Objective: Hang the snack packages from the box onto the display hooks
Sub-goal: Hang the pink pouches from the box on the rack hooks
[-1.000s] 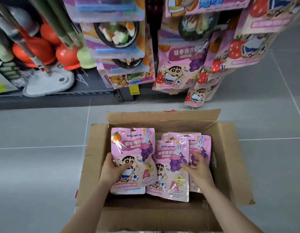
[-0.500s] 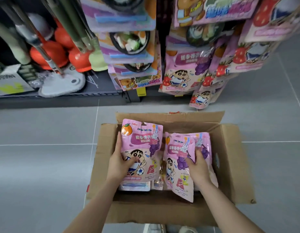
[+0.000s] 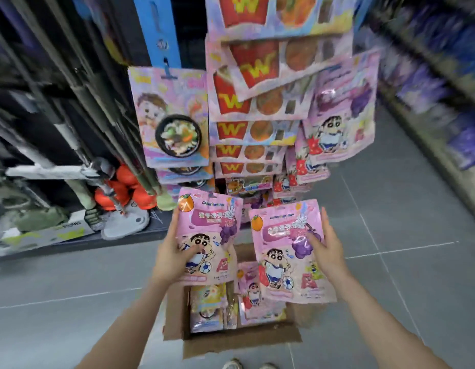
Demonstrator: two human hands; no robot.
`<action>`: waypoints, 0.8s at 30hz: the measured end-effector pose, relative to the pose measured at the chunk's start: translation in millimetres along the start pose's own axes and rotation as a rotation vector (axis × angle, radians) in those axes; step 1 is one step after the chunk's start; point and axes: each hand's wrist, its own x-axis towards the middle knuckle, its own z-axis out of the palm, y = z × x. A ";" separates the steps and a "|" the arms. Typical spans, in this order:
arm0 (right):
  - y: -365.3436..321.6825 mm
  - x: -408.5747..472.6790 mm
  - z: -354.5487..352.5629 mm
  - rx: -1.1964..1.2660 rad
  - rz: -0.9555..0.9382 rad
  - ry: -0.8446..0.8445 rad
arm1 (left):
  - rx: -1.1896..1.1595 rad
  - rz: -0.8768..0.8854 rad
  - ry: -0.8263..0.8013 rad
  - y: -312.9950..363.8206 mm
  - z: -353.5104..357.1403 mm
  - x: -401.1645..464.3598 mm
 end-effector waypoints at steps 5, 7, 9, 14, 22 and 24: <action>-80.0 -25.4 -64.0 0.076 -0.056 0.050 | -0.051 0.139 0.032 107.8 -35.1 -16.5; -103.5 -36.5 -86.8 0.130 -0.083 0.090 | -0.066 0.203 0.045 143.1 -41.5 -27.4; -121.1 -46.9 -108.8 0.173 -0.111 0.138 | -0.061 0.228 0.044 172.3 -42.3 -41.4; -161.6 -60.3 -170.2 0.187 -0.208 0.201 | 0.001 0.324 0.100 231.6 -37.5 -67.5; -197.1 -37.0 -263.3 0.181 -0.327 0.135 | -0.044 0.354 0.214 288.5 -7.8 -96.3; -204.2 -26.5 -282.5 0.178 -0.340 0.119 | -0.046 0.348 0.257 299.8 3.7 -105.1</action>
